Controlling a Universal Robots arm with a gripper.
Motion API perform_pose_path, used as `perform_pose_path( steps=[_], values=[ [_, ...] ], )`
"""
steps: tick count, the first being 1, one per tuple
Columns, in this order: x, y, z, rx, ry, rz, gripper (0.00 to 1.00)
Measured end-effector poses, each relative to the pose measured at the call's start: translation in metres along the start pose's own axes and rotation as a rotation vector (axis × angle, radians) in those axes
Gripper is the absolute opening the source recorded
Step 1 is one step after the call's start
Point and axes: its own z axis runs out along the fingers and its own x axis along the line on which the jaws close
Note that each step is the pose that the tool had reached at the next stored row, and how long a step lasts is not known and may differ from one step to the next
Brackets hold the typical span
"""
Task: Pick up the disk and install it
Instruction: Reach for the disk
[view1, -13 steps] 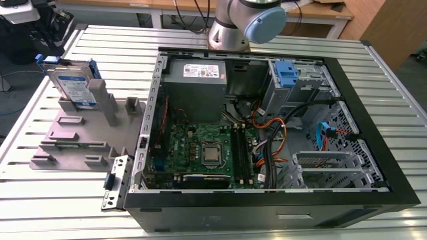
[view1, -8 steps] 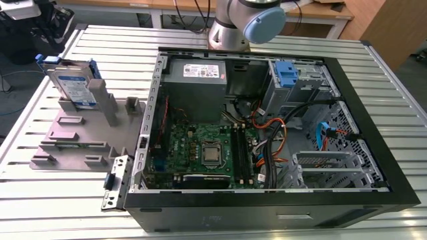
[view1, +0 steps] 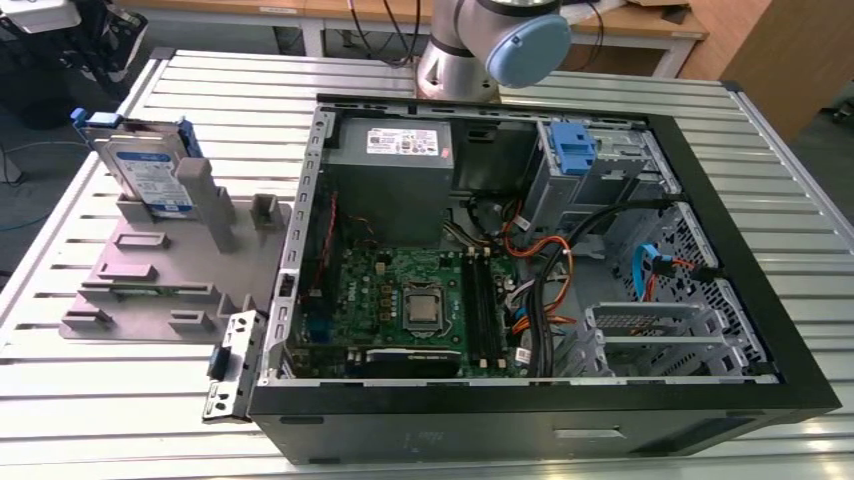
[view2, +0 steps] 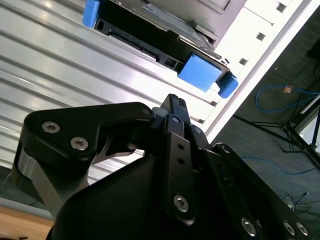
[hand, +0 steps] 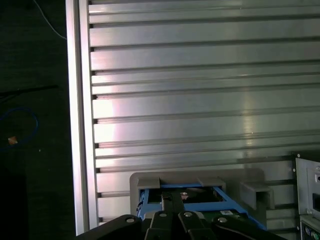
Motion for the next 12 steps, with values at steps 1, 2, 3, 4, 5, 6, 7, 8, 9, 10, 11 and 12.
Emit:
perform_pose_path(
  steps=[1,2,3,4,5,6,7,8,9,10,11,12],
  values=[
    [-0.0010,-0.0001,-0.0001,0.0002,0.0010,0.000,0.11],
    [-0.0026,-0.0001,0.0000,0.0003,0.0023,0.000,0.11],
    [-0.0049,-0.0003,0.0001,0.0004,0.0044,0.000,0.11],
    [-0.0072,-0.0006,0.0001,0.0007,0.0070,0.000,0.11],
    [-0.0093,-0.0009,0.0002,0.0009,0.0091,0.000,0.11],
    [-0.0114,-0.0014,0.0002,0.0011,0.0111,0.000,0.11],
    [-0.0134,-0.0021,0.0002,0.0012,0.0129,0.001,0.11],
    [-0.0152,-0.0028,0.0002,0.0014,0.0145,0.001,0.11],
    [-0.0169,-0.0039,0.0002,0.0015,0.0158,0.001,0.11],
    [-0.0181,-0.0051,0.0002,0.0015,0.0166,0.001,0.11],
    [-0.0191,-0.0064,0.0001,0.0015,0.0172,0.001,0.11],
    [-0.0200,-0.0076,-0.0002,0.0017,0.0179,0.001,0.11]
  ],
)
